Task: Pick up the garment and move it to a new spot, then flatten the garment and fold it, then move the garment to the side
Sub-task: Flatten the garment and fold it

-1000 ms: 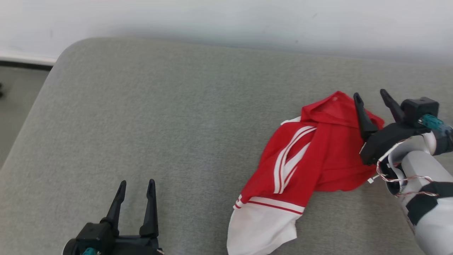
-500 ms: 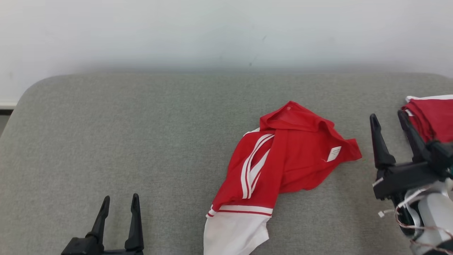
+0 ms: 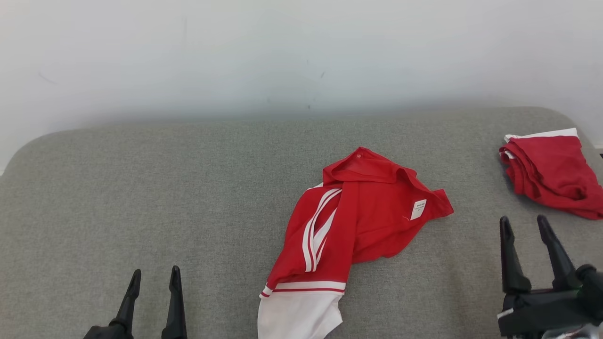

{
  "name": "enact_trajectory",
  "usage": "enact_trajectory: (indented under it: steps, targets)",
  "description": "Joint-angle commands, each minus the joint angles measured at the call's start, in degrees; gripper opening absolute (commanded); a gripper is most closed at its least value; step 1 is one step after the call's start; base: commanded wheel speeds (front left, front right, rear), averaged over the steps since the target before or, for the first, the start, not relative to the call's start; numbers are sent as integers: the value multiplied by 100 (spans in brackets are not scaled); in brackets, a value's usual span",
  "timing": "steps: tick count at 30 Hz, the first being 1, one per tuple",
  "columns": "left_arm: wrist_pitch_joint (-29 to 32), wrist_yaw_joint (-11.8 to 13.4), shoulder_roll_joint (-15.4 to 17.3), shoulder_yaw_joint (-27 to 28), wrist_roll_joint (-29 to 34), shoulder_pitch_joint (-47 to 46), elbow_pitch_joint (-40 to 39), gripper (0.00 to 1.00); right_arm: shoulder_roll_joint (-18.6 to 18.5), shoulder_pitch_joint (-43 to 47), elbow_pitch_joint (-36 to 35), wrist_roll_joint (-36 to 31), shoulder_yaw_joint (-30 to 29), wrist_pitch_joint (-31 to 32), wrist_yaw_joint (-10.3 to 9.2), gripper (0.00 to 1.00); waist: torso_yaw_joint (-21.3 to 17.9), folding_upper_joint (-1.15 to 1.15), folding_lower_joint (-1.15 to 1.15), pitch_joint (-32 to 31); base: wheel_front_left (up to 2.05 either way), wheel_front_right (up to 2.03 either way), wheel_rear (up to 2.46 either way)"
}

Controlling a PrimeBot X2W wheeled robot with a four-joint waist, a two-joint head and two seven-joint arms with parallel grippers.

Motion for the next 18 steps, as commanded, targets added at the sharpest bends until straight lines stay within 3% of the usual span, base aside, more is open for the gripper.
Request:
enact_trajectory:
  steps: [1, 9, 18]
  targets:
    - [-17, -28, 4, 1, 75, 82, -27, 100, 79, 186, -146, -94, -53, 0, -15, 100, -15, 0, 1, -28, 0, 0, 0]
    - [-17, -30, 4, -36, 79, 205, -100, 100, 272, 677, -494, -459, -59, 1, -15, 100, 5, 0, 1, -33, 0, 0, 0]
    - [-17, -53, 3, -99, 109, 275, -109, 100, 244, 695, -502, -613, 32, 1, -15, 100, 104, 0, 1, -27, 0, 0, 0]
